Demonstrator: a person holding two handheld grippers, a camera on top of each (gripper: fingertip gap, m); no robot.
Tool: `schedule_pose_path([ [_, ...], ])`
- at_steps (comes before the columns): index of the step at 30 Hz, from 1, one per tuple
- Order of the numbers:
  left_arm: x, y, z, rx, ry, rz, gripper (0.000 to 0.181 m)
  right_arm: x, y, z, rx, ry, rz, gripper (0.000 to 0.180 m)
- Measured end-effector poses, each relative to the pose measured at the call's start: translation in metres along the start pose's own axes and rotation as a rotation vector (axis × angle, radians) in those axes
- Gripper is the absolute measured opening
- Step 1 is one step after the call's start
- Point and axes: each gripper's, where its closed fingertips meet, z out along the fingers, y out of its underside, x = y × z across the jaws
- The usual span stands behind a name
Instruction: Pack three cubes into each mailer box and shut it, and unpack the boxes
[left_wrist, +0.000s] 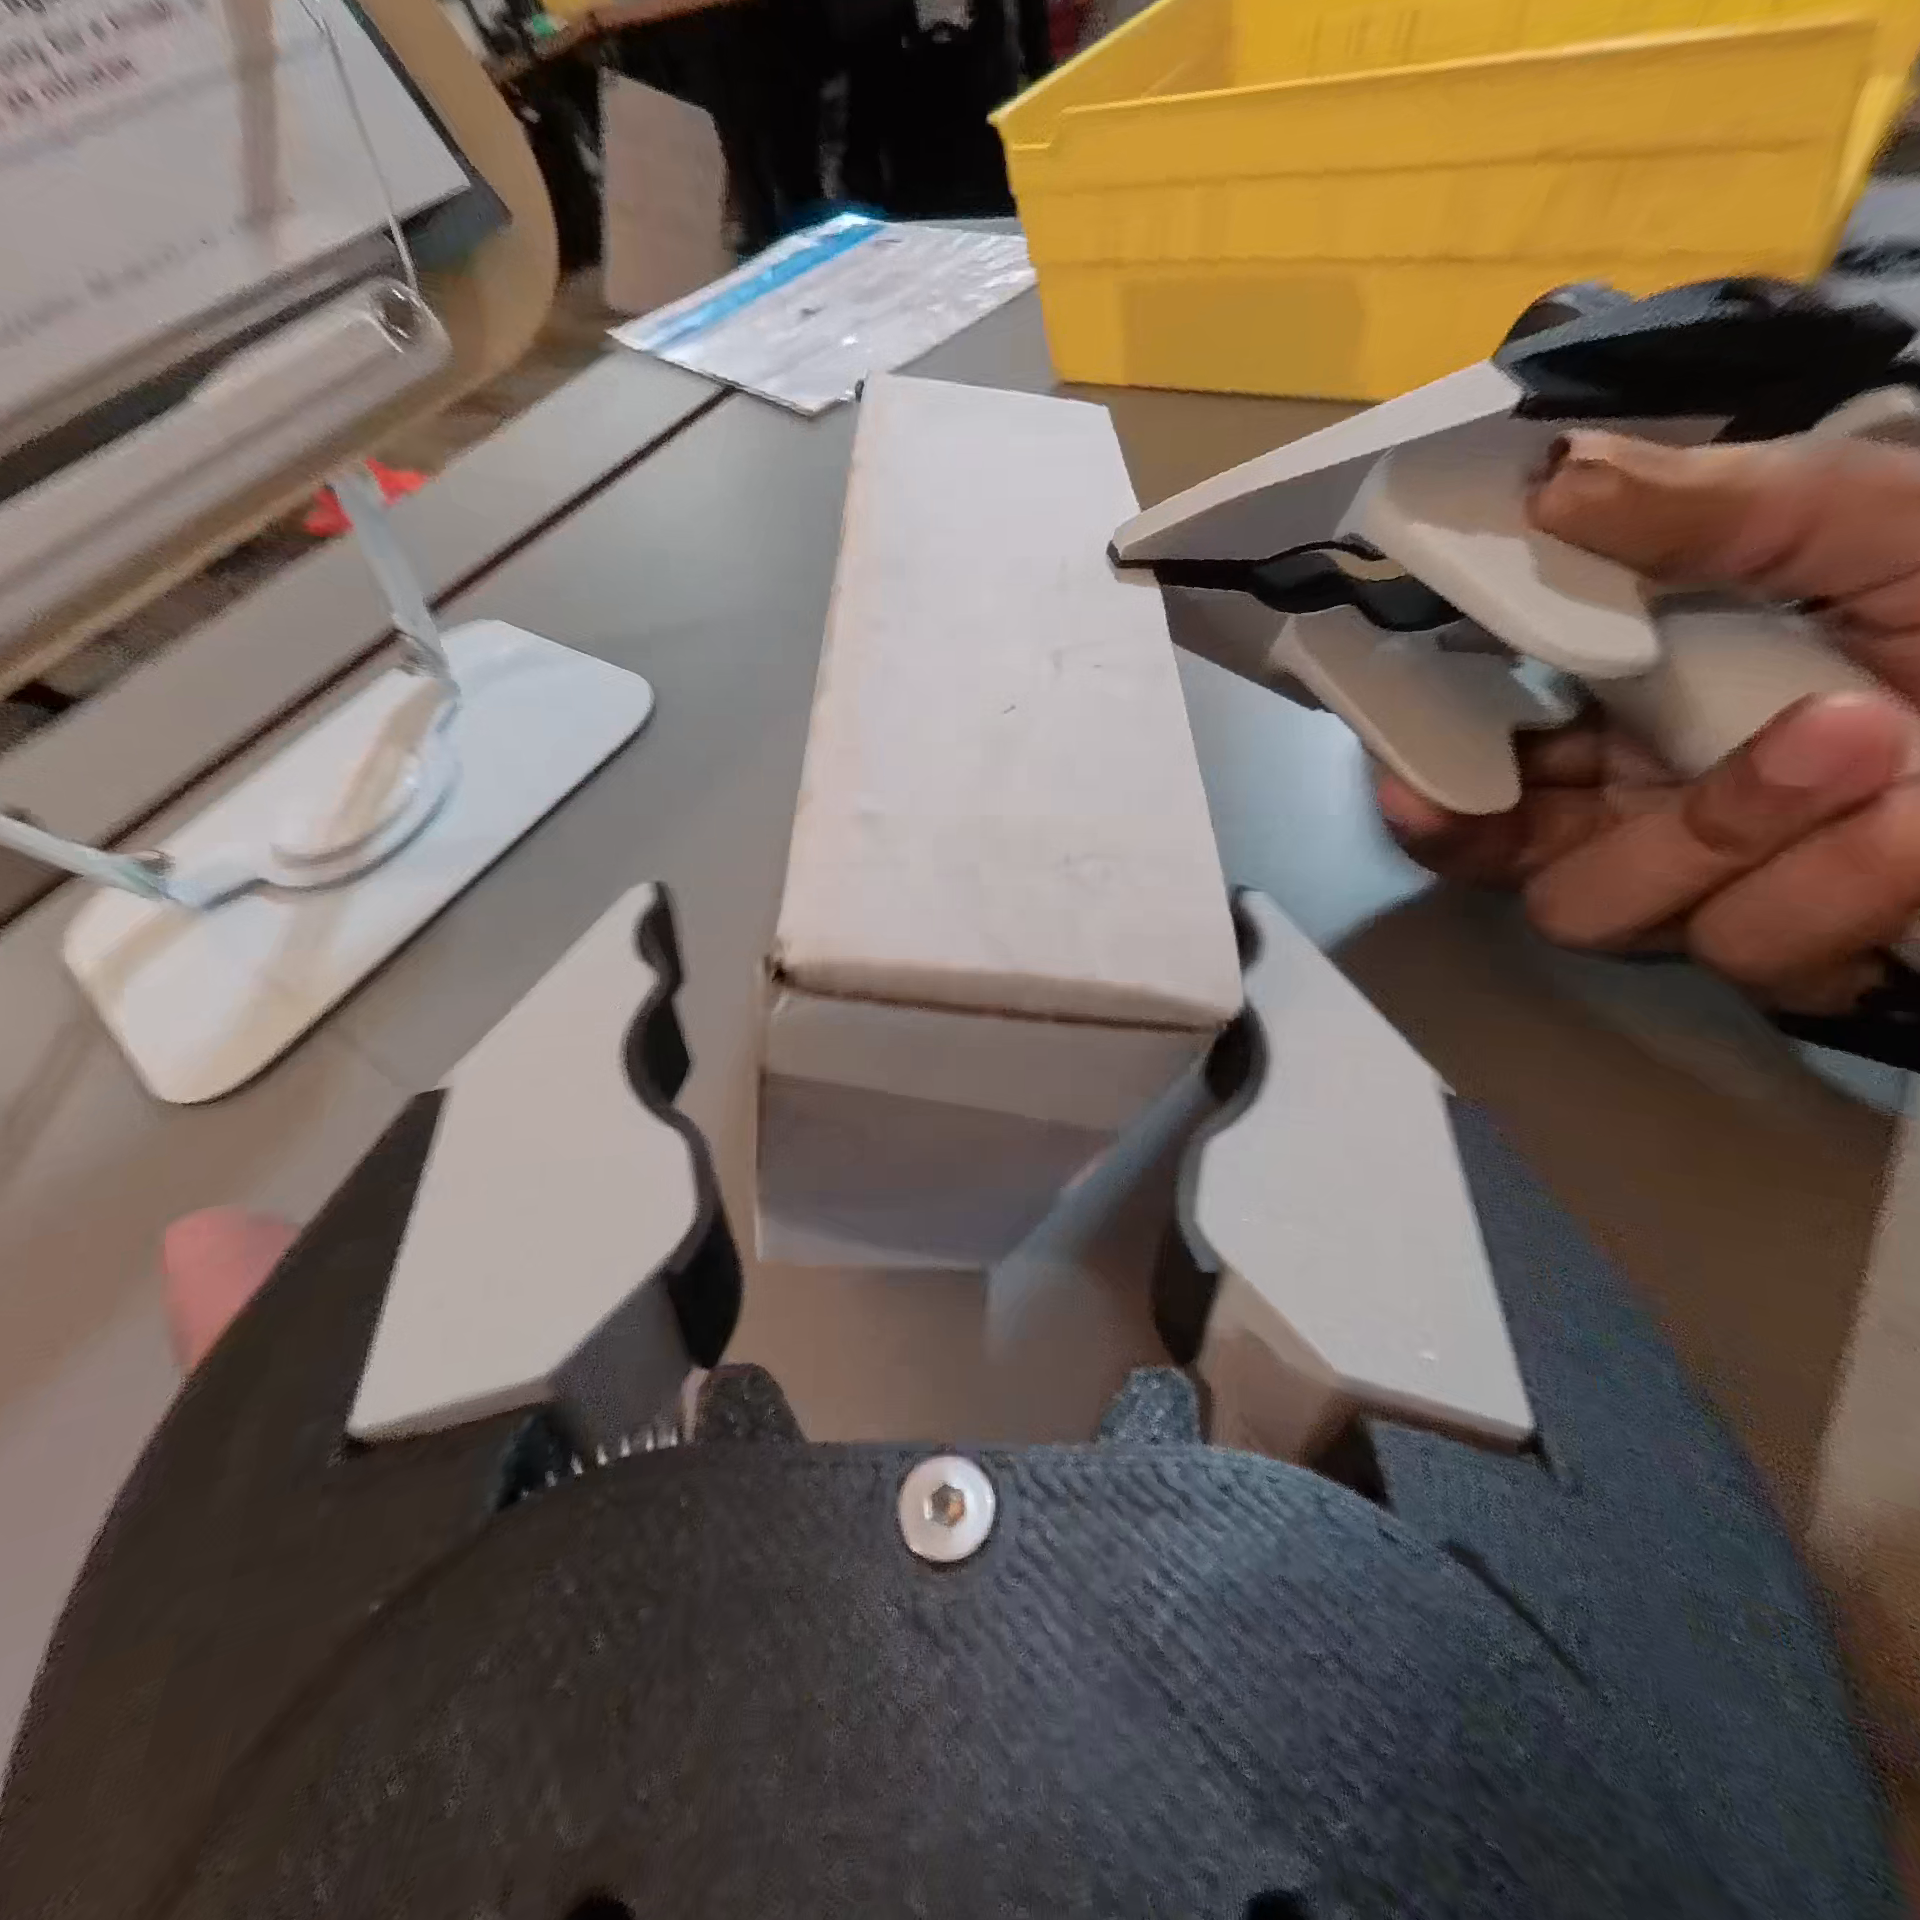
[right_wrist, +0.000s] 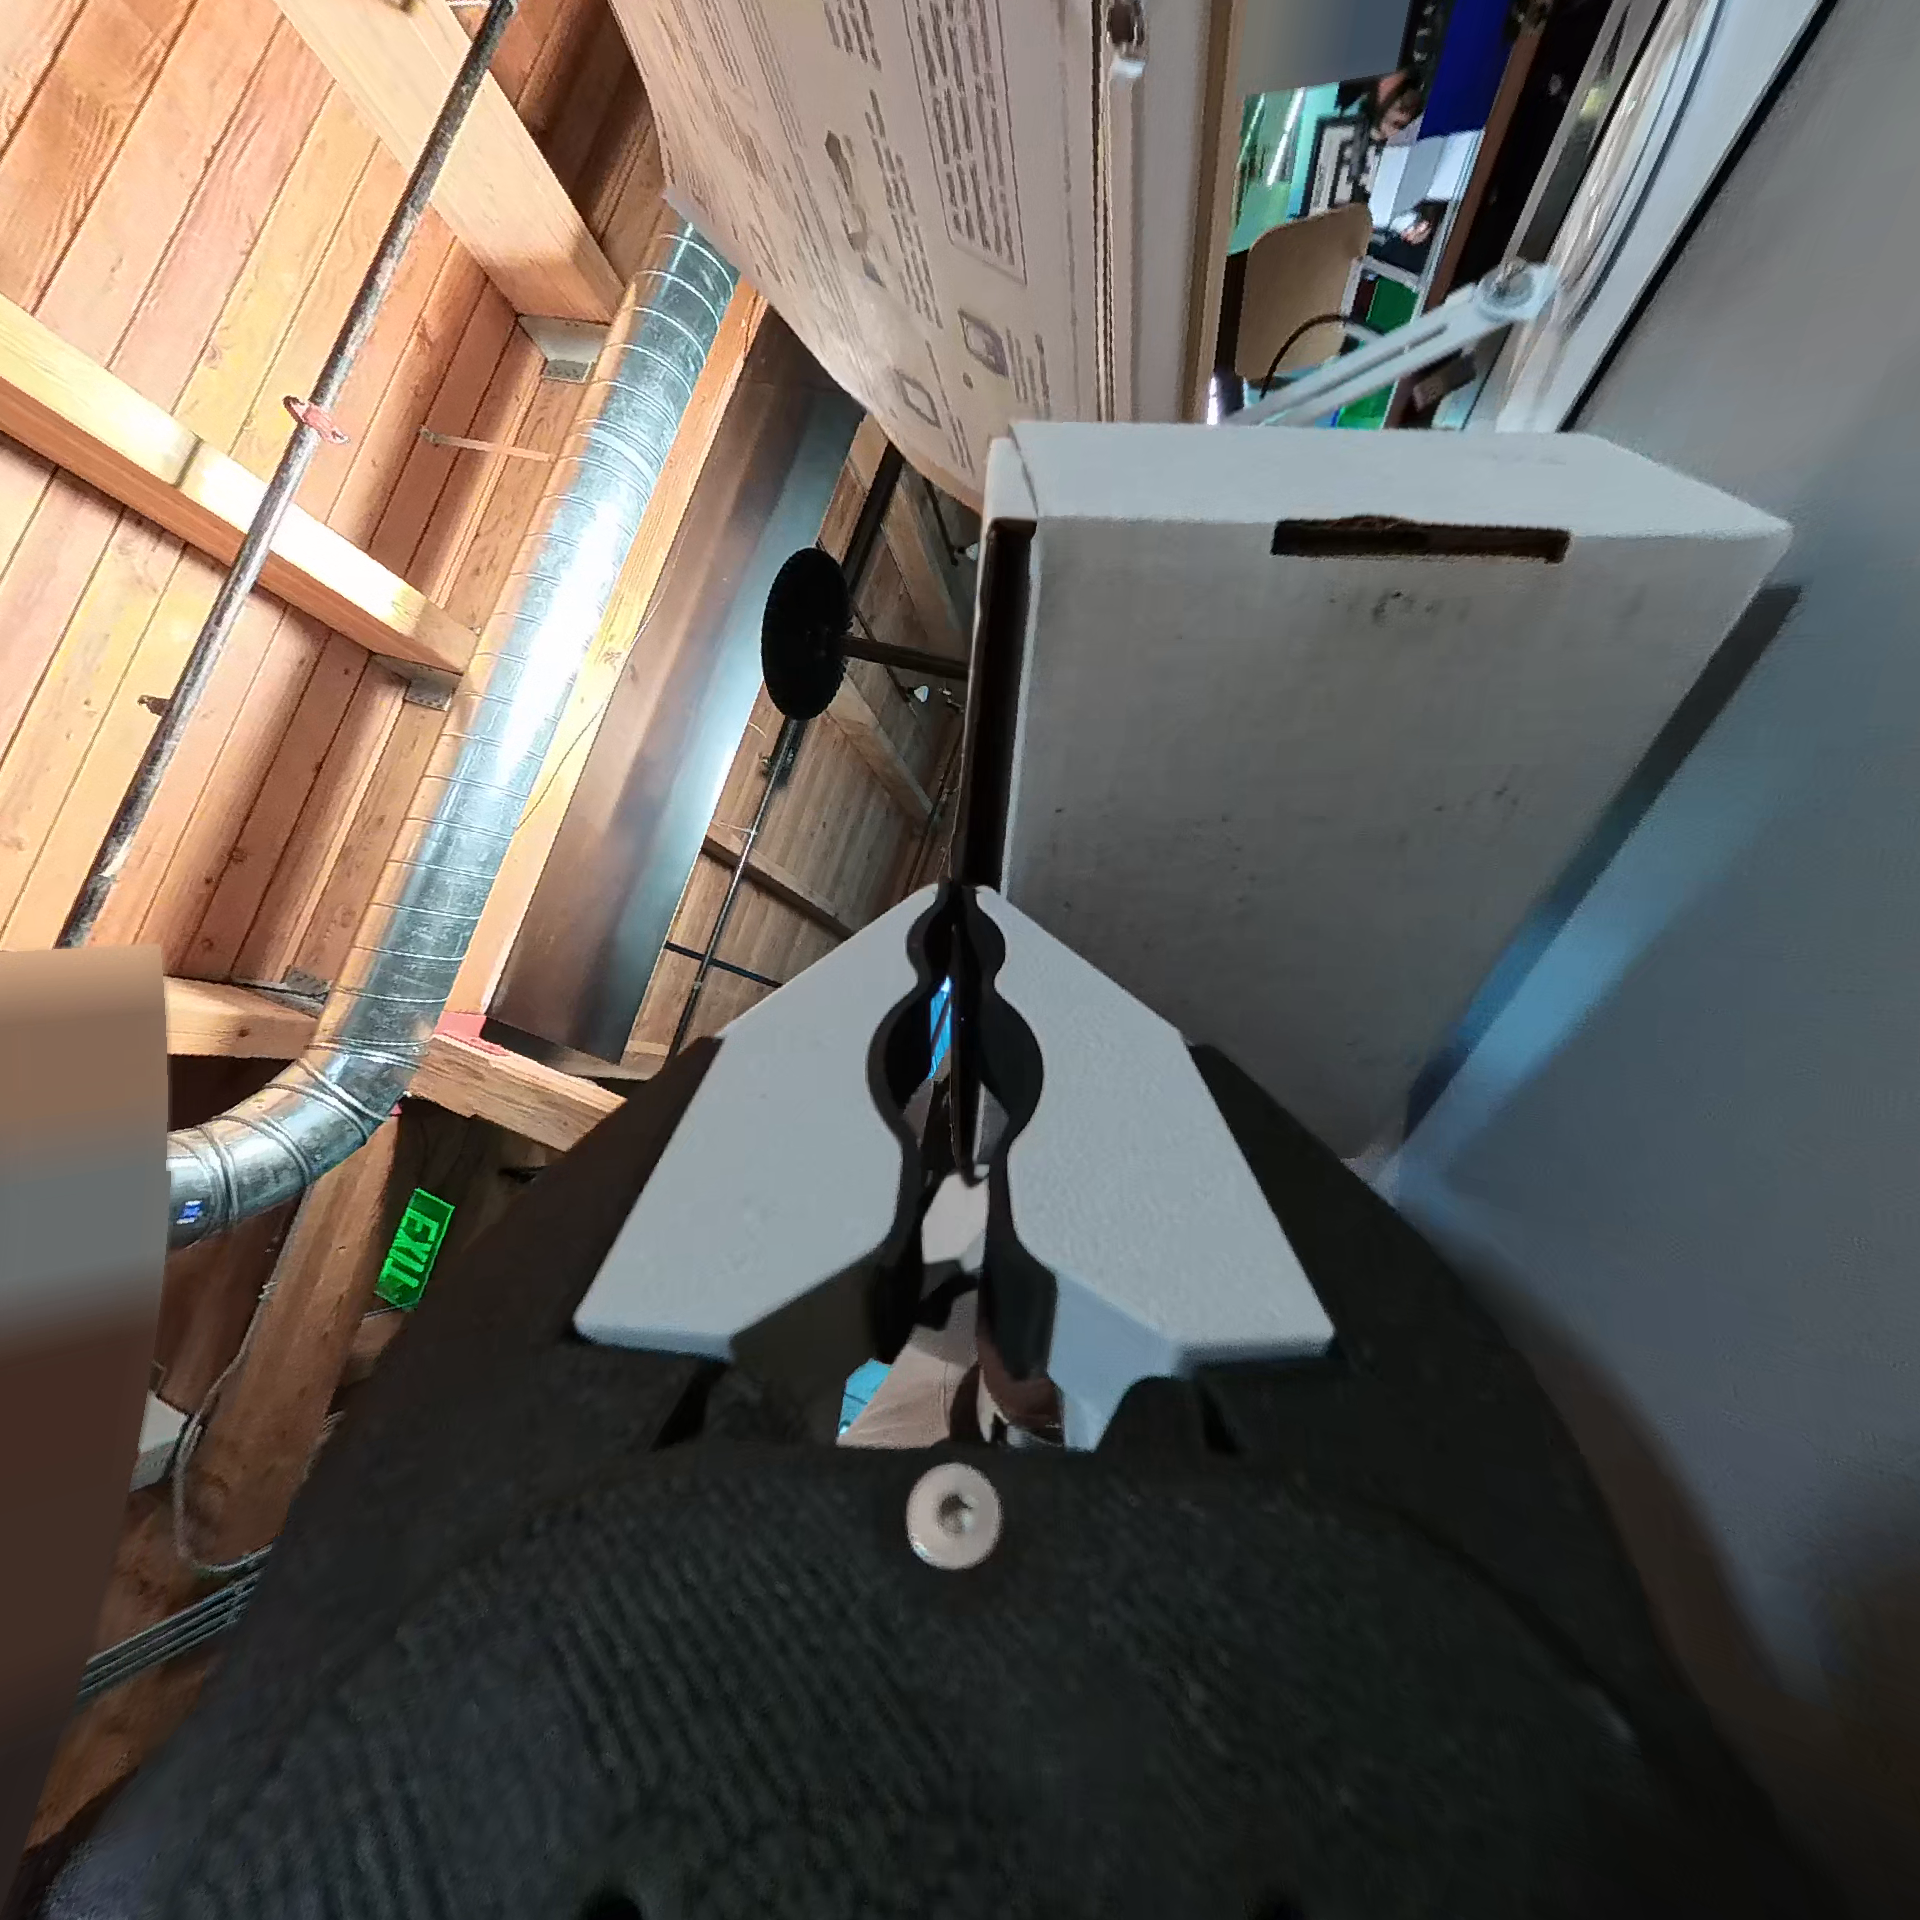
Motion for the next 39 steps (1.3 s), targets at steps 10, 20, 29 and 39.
schedule_pose_path([
  [10, 0.000, 0.006, 0.001, -0.032, -0.011, 0.081, 0.073, -0.002, 0.007, 0.002, -0.019, 0.000, -0.003, 0.000],
  [20, -0.004, 0.012, 0.002, -0.092, -0.026, 0.152, 0.073, 0.000, 0.005, 0.002, -0.021, 0.000, 0.029, 0.000],
  [29, -0.002, 0.018, 0.003, -0.136, -0.075, 0.317, 0.072, -0.031, 0.003, 0.004, -0.051, -0.136, -0.046, 0.000],
  [39, -0.011, 0.019, -0.002, -0.120, -0.062, 0.224, 0.073, -0.033, -0.015, 0.000, -0.057, 0.005, -0.334, 0.000],
])
